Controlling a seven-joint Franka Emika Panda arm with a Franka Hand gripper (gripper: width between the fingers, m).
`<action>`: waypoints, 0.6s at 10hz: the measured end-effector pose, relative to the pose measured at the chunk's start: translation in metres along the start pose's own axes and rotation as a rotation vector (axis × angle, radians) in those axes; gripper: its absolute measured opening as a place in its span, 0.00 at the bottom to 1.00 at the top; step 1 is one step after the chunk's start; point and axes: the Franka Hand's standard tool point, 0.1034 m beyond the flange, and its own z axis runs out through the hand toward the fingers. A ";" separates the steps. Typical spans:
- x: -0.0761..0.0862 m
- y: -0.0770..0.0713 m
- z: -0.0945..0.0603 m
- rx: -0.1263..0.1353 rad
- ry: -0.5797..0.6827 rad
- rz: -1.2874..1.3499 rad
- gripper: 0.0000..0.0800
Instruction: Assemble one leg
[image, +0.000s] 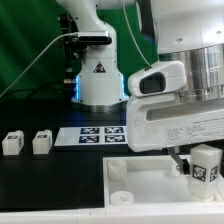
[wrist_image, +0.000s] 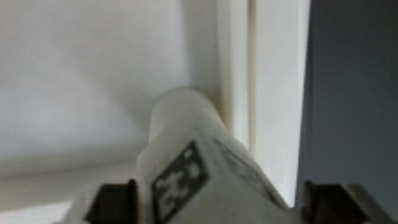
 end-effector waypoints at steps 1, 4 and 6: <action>0.000 0.004 0.001 -0.005 -0.001 0.091 0.50; -0.001 0.005 0.001 -0.004 -0.002 0.374 0.50; -0.002 0.005 0.002 0.000 -0.005 0.534 0.50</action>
Offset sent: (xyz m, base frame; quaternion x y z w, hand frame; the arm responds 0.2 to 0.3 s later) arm 0.0000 0.0000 0.0000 0.0000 0.0000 0.2667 0.9638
